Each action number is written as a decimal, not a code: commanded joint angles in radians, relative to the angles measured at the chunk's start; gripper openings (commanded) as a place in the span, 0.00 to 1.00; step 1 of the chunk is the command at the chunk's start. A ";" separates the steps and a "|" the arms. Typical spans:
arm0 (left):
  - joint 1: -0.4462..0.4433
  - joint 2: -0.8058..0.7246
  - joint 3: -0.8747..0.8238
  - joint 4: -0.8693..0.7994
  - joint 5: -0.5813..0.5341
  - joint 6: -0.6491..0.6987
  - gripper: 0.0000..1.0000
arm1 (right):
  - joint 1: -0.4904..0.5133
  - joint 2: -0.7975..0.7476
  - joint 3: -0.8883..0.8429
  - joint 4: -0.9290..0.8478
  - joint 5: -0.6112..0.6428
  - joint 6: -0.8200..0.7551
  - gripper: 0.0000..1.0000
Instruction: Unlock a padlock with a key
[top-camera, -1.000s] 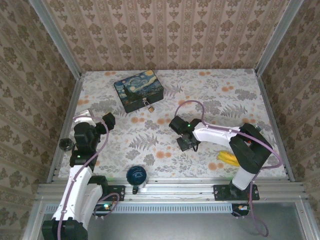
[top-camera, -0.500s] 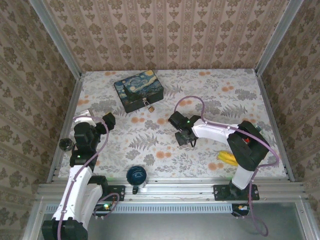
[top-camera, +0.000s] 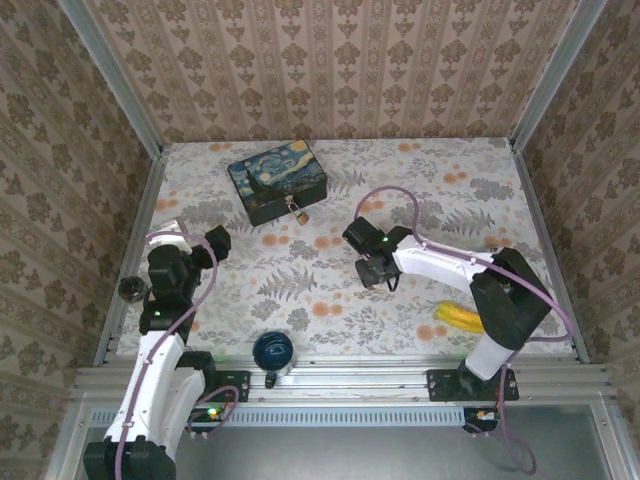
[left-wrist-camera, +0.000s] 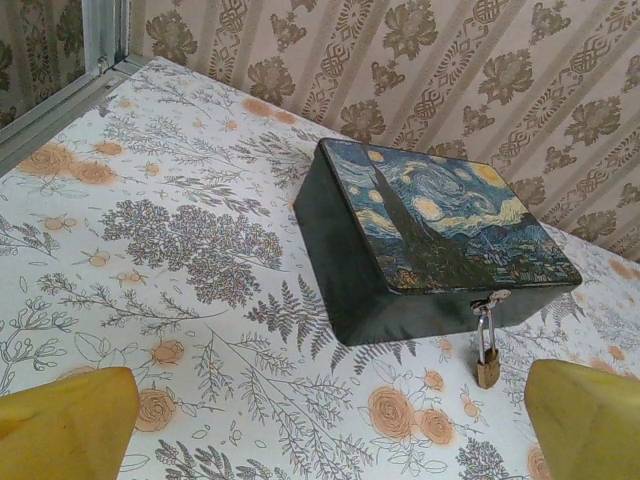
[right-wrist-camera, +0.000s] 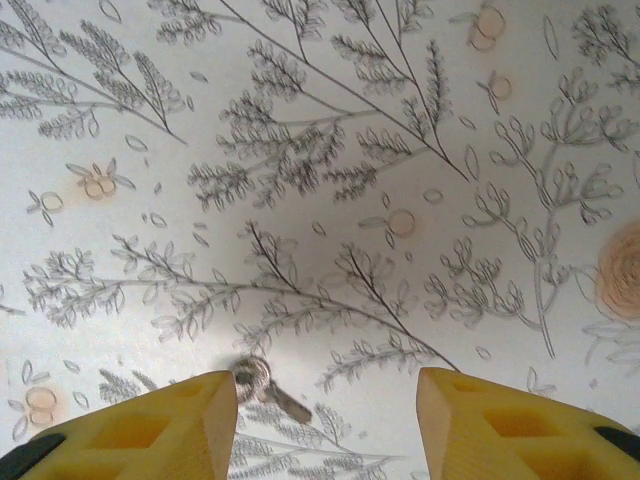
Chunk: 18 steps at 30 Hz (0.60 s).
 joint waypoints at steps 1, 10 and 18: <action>-0.003 -0.012 0.008 0.012 0.019 -0.016 1.00 | 0.001 -0.023 -0.044 -0.081 -0.013 -0.004 0.52; -0.002 -0.009 0.015 0.015 0.018 -0.019 1.00 | 0.008 0.016 -0.056 -0.085 -0.031 -0.009 0.57; -0.002 -0.007 0.018 0.016 0.011 -0.028 1.00 | 0.006 0.103 -0.003 -0.054 -0.037 -0.022 0.59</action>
